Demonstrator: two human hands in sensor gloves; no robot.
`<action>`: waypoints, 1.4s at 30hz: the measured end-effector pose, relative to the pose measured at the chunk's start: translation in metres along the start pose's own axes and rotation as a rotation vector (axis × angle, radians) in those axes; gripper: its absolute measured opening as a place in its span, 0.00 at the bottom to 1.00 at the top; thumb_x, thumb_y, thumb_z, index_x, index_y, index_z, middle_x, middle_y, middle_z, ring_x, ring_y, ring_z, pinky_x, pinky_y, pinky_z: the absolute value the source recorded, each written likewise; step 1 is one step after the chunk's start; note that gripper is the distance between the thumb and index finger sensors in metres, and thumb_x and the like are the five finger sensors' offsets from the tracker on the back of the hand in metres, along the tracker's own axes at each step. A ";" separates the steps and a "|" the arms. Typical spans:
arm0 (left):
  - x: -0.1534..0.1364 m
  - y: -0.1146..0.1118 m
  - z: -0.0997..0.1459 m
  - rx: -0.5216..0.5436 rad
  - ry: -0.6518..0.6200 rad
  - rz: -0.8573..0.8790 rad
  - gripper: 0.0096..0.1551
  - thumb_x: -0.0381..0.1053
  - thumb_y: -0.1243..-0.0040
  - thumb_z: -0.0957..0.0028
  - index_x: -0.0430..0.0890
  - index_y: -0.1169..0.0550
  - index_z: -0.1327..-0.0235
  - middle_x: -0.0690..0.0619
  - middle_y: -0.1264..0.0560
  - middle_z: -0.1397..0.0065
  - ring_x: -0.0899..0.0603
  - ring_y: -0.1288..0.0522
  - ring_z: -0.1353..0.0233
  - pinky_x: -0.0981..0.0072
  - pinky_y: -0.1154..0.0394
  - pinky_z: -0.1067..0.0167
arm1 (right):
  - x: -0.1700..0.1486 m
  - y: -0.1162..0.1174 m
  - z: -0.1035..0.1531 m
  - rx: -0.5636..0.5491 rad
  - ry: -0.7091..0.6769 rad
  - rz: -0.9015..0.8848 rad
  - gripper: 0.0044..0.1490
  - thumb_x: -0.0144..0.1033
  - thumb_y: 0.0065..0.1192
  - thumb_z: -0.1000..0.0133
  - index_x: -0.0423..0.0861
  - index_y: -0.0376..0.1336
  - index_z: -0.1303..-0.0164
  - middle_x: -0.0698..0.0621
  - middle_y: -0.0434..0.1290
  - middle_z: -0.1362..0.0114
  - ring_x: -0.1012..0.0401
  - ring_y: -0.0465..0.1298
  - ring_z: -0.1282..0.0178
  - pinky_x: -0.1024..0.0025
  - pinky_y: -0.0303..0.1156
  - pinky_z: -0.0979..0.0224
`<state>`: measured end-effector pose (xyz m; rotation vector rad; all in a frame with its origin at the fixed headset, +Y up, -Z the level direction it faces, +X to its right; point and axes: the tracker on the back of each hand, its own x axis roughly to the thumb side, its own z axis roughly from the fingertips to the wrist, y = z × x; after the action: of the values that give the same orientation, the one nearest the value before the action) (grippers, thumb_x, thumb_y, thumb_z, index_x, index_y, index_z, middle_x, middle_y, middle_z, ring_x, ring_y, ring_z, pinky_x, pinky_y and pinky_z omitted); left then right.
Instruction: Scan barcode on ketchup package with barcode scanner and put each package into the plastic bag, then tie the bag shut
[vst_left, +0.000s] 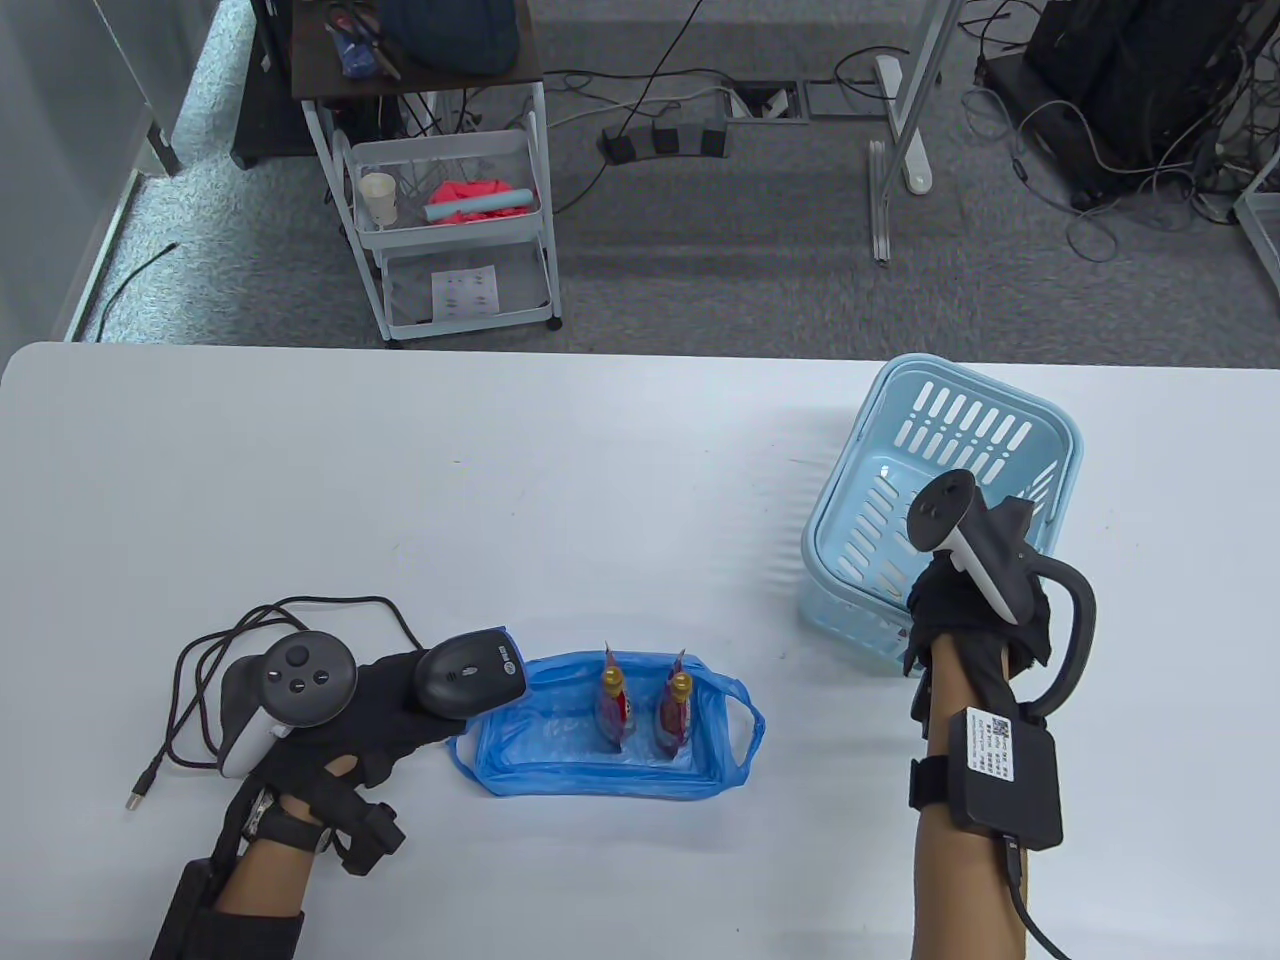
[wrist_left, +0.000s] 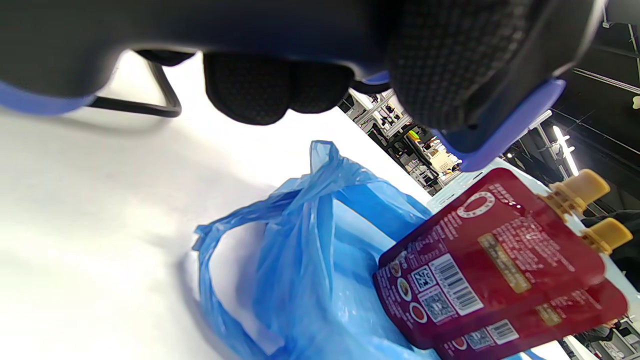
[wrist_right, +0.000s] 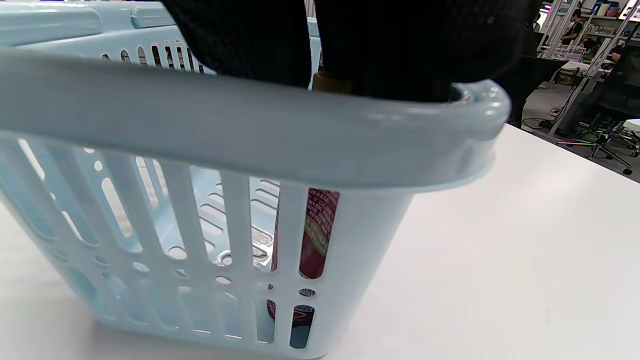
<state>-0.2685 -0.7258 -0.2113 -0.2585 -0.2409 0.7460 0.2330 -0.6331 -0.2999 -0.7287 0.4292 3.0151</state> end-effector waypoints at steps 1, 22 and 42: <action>0.000 0.000 0.000 0.000 0.001 0.000 0.29 0.60 0.29 0.53 0.52 0.19 0.40 0.54 0.20 0.37 0.40 0.17 0.42 0.42 0.26 0.35 | 0.000 0.000 -0.001 0.003 0.002 0.003 0.31 0.32 0.64 0.42 0.45 0.63 0.26 0.36 0.69 0.26 0.43 0.74 0.38 0.54 0.73 0.43; -0.002 0.001 0.000 0.010 -0.008 0.005 0.29 0.60 0.29 0.53 0.52 0.19 0.40 0.54 0.20 0.37 0.41 0.17 0.42 0.42 0.25 0.35 | 0.005 0.007 -0.004 0.000 0.015 0.054 0.28 0.30 0.68 0.44 0.45 0.66 0.32 0.43 0.74 0.32 0.46 0.76 0.42 0.58 0.74 0.47; -0.004 0.001 0.000 0.011 -0.013 0.015 0.29 0.60 0.29 0.53 0.52 0.19 0.40 0.54 0.20 0.37 0.41 0.17 0.42 0.42 0.26 0.35 | 0.002 -0.005 0.012 -0.159 -0.042 -0.061 0.27 0.30 0.68 0.45 0.44 0.67 0.34 0.41 0.75 0.35 0.46 0.76 0.41 0.58 0.75 0.46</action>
<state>-0.2720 -0.7273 -0.2119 -0.2459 -0.2471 0.7637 0.2259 -0.6253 -0.2922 -0.6705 0.1642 3.0258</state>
